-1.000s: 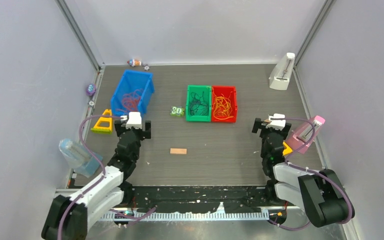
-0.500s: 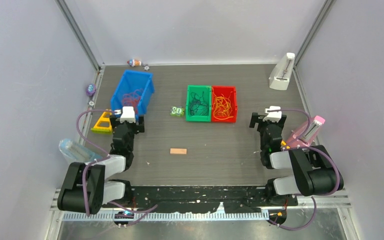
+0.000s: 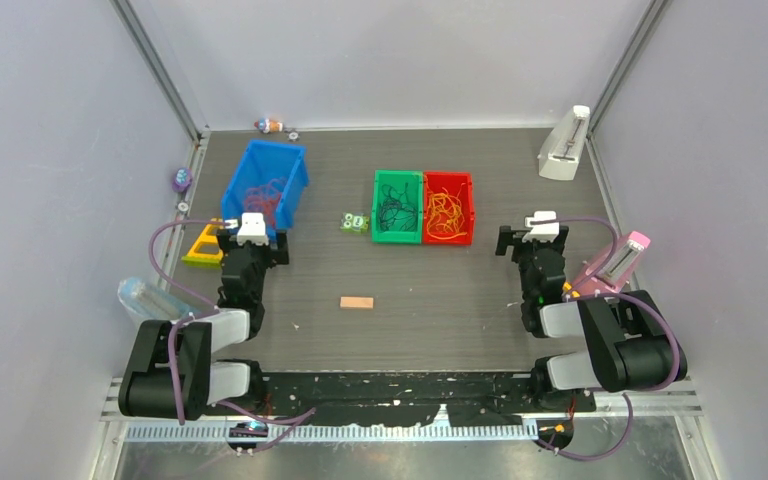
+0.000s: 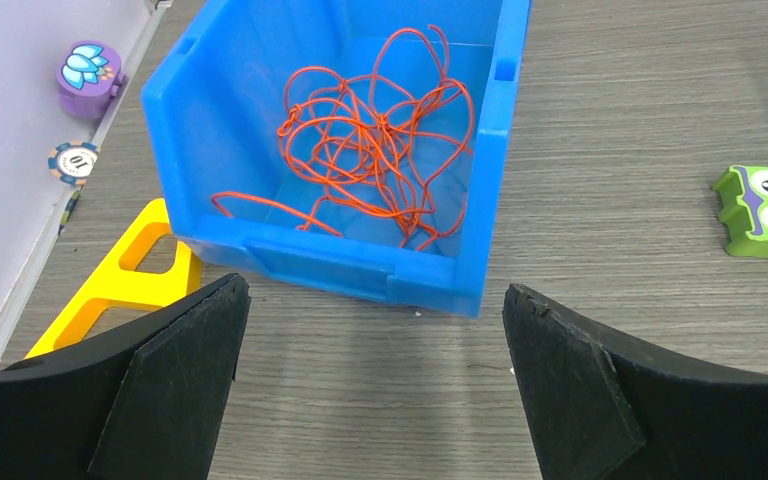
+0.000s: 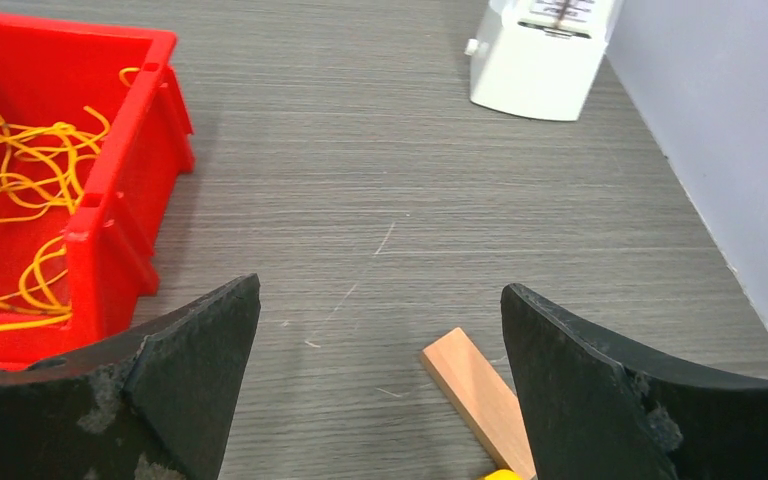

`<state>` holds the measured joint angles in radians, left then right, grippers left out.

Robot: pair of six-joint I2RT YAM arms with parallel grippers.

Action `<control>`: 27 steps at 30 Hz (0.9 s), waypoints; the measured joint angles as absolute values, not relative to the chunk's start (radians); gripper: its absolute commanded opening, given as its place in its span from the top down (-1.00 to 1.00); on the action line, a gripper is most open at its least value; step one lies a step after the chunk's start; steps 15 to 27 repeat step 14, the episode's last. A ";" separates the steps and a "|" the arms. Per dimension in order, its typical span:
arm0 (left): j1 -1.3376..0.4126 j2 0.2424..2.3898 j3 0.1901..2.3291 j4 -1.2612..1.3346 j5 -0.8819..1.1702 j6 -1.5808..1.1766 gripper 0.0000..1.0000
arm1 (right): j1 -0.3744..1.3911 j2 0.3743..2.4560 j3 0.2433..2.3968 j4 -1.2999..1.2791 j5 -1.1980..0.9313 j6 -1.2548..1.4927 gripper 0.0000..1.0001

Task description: Untangle the cables

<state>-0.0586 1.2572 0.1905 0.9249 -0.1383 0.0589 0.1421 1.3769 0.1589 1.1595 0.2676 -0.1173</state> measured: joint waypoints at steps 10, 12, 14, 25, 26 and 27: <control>-0.058 1.257 0.191 0.929 -0.146 0.052 -0.98 | 0.142 1.377 0.151 1.176 0.212 -0.137 -0.90; -0.058 1.257 0.191 0.929 -0.146 0.052 -0.98 | 0.142 1.377 0.151 1.177 0.210 -0.137 -0.90; -0.058 1.257 0.191 0.929 -0.147 0.052 -0.98 | 0.142 1.377 0.151 1.180 0.207 -0.138 -0.90; -0.058 1.257 0.191 0.929 -0.147 0.052 -0.98 | 0.142 1.377 0.151 1.180 0.207 -0.138 -0.90; -0.058 1.257 0.191 0.929 -0.147 0.052 -0.98 | 0.142 1.377 0.151 1.180 0.207 -0.138 -0.90; -0.058 1.257 0.191 0.929 -0.147 0.052 -0.98 | 0.142 1.377 0.151 1.180 0.207 -0.138 -0.90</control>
